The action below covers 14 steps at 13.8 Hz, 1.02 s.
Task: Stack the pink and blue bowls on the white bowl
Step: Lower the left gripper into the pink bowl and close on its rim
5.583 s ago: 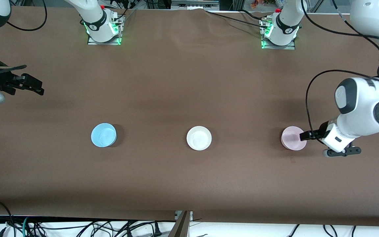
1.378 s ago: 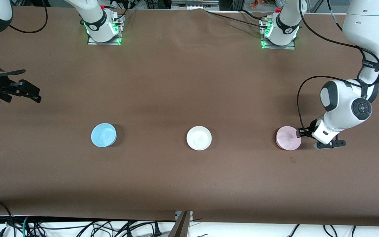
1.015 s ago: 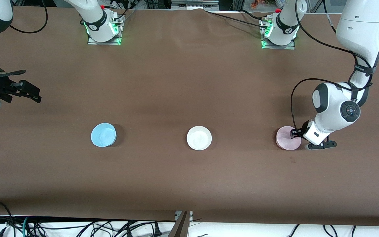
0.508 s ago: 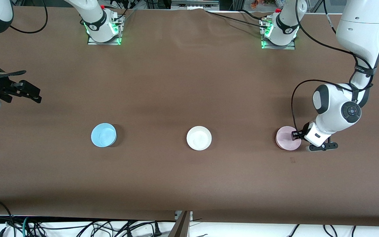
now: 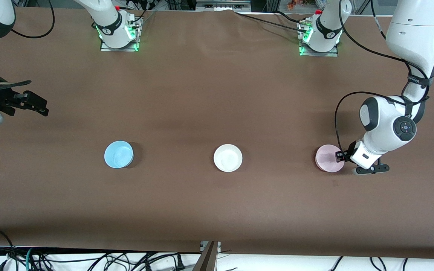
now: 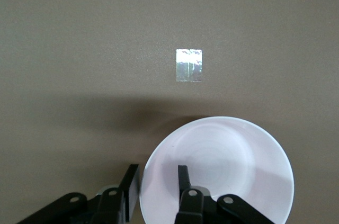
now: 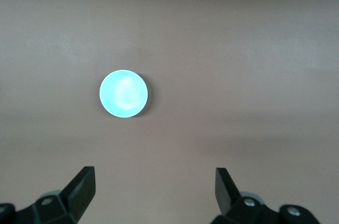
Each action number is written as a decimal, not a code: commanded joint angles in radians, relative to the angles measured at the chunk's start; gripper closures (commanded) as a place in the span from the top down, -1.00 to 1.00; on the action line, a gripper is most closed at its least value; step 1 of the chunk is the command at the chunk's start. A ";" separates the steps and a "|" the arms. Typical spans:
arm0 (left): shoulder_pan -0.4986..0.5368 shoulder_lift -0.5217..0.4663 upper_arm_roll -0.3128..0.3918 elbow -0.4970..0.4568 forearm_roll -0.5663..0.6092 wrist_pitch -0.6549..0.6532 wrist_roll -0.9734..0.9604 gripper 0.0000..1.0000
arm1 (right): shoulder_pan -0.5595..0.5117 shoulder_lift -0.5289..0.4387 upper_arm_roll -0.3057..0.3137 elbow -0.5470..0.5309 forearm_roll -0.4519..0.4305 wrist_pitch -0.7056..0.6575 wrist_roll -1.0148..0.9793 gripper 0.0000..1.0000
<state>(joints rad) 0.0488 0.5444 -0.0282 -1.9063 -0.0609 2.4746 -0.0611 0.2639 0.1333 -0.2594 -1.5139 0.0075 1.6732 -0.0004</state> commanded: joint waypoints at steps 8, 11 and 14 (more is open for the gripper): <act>0.011 0.000 0.002 0.003 -0.004 -0.011 0.063 -0.44 | -0.002 -0.003 0.003 0.009 0.019 0.025 0.002 1.00; 0.011 -0.001 0.002 0.003 -0.004 -0.011 0.063 -0.48 | -0.009 -0.003 -0.003 0.009 0.055 0.026 -0.001 1.00; 0.011 0.000 0.002 0.003 -0.004 -0.011 0.063 -0.55 | -0.015 -0.001 -0.003 0.006 0.061 0.026 -0.006 1.00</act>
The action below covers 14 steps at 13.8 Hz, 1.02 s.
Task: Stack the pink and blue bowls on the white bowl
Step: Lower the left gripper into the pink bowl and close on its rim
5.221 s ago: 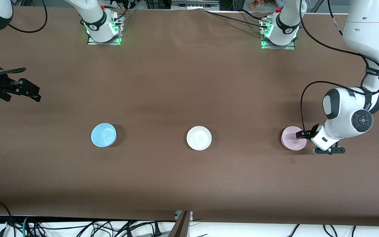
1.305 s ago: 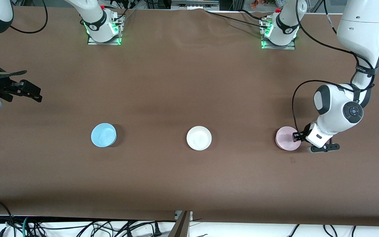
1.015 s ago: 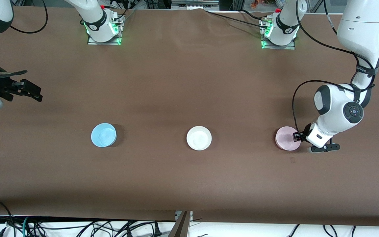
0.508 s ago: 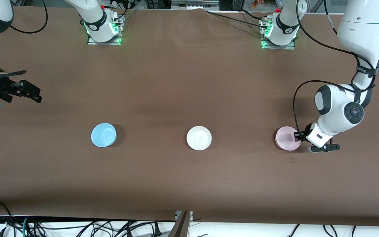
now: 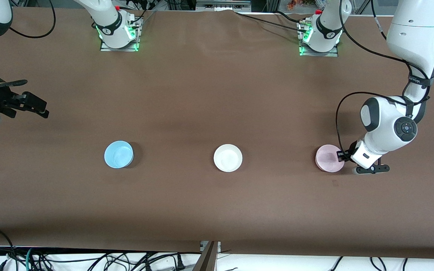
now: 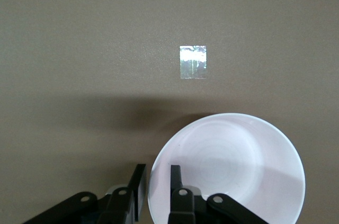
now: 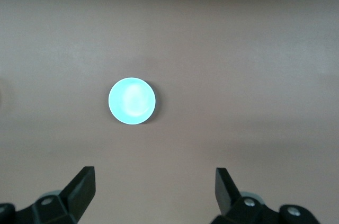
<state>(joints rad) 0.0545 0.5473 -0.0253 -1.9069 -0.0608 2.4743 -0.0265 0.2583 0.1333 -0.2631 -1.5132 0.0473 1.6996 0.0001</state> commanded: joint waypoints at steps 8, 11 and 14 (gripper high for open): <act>0.004 -0.001 -0.001 0.006 -0.004 -0.011 0.028 -1.00 | -0.010 -0.001 0.001 0.005 0.022 -0.005 -0.006 1.00; -0.001 -0.001 -0.001 0.015 -0.005 -0.011 0.019 -1.00 | -0.010 -0.001 0.001 0.005 0.022 -0.001 -0.006 1.00; -0.008 -0.003 -0.002 0.037 -0.016 -0.011 -0.001 -1.00 | -0.010 -0.003 0.001 0.005 0.022 -0.001 -0.006 1.00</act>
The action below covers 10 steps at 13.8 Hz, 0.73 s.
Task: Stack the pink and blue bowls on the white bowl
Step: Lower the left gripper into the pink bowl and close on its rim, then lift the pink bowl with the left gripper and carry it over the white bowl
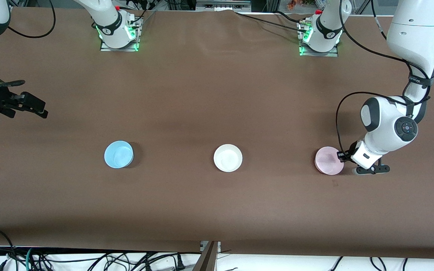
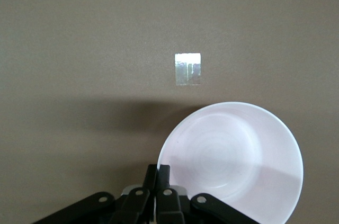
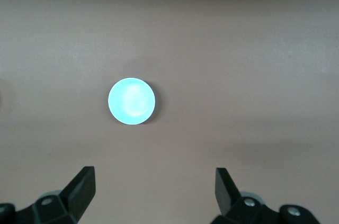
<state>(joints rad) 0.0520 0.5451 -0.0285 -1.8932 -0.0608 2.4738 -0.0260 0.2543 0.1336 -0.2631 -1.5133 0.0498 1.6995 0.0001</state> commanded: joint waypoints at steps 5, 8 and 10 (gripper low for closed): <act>-0.038 0.001 0.001 0.095 -0.017 -0.054 -0.127 -1.00 | -0.007 -0.002 0.001 0.005 0.019 -0.001 -0.006 1.00; -0.093 0.001 -0.001 0.135 -0.019 -0.078 -0.266 -1.00 | -0.012 -0.002 0.001 0.005 0.019 -0.001 -0.006 1.00; -0.142 0.001 -0.001 0.155 -0.019 -0.085 -0.374 -1.00 | -0.012 -0.002 0.001 0.005 0.019 -0.001 -0.008 1.00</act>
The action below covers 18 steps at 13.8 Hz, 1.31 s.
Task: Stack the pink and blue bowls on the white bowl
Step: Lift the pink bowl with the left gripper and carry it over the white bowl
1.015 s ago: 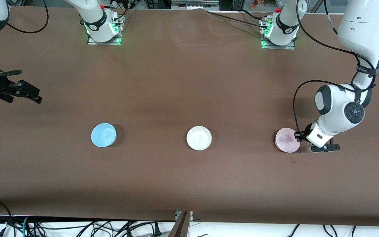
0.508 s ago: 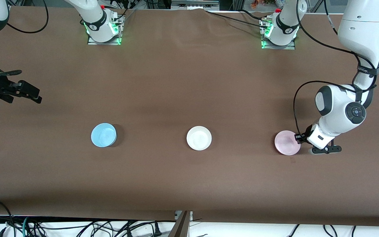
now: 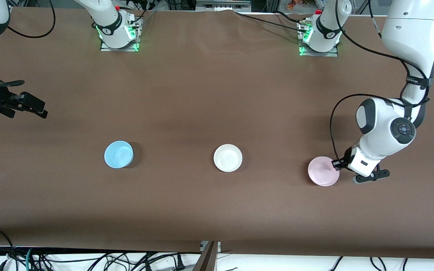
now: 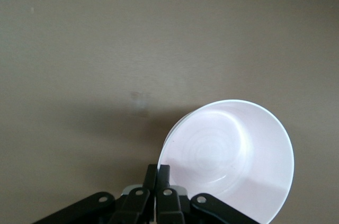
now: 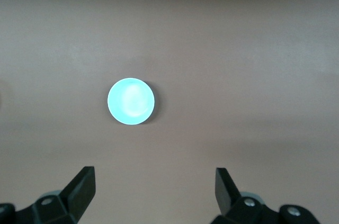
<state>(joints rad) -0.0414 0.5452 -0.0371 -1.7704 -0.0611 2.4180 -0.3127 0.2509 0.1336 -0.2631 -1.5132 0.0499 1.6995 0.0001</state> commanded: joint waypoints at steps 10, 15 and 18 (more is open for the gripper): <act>-0.339 0.002 0.009 0.124 -0.017 -0.040 -0.618 -1.00 | -0.008 -0.002 0.001 0.005 0.019 0.000 -0.008 1.00; -0.420 0.016 0.008 0.126 -0.019 -0.025 -0.775 -1.00 | -0.010 -0.002 0.001 0.005 0.019 0.000 -0.008 1.00; -0.455 0.030 0.005 0.126 -0.020 0.001 -0.828 -1.00 | -0.008 -0.002 0.001 0.005 0.019 0.000 -0.008 1.00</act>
<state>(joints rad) -0.4664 0.5581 -0.0434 -1.6631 -0.0612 2.4022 -1.1101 0.2492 0.1336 -0.2632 -1.5132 0.0499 1.6996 0.0001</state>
